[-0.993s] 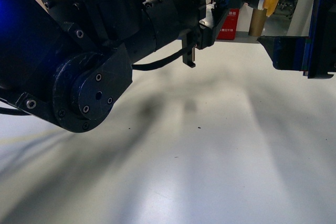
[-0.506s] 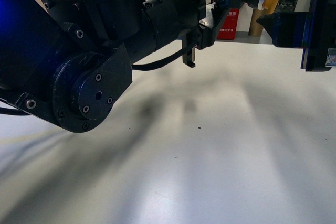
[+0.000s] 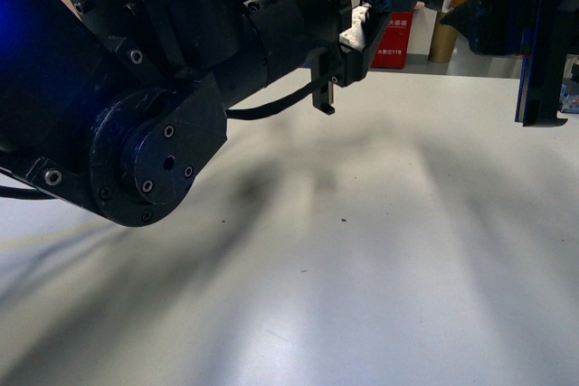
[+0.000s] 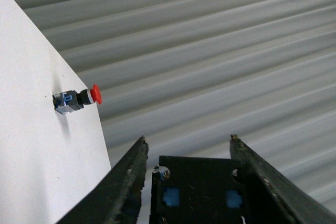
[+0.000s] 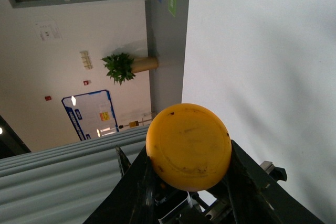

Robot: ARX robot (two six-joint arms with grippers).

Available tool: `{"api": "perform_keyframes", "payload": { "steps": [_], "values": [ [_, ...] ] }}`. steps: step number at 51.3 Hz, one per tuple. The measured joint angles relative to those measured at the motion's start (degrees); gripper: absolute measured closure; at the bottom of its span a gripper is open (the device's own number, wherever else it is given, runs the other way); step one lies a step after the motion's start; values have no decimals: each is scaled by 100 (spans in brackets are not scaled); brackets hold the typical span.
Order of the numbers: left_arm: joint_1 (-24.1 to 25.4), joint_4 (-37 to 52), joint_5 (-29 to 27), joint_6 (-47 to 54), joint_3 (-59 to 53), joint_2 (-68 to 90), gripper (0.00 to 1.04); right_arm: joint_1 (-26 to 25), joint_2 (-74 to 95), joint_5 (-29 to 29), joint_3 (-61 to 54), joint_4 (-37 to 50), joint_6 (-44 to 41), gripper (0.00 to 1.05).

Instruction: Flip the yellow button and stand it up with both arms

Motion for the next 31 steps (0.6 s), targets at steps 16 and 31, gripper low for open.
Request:
{"api": "perform_keyframes", "payload": {
  "steps": [16,31],
  "values": [
    [0,0,48,33,0,0,7,-63,0,-7,-2,46,-48,75],
    [-98,-1016,-1451,1156,-98,-273,15,-129,-11,-17,-20,42,-140,75]
  ]
}}
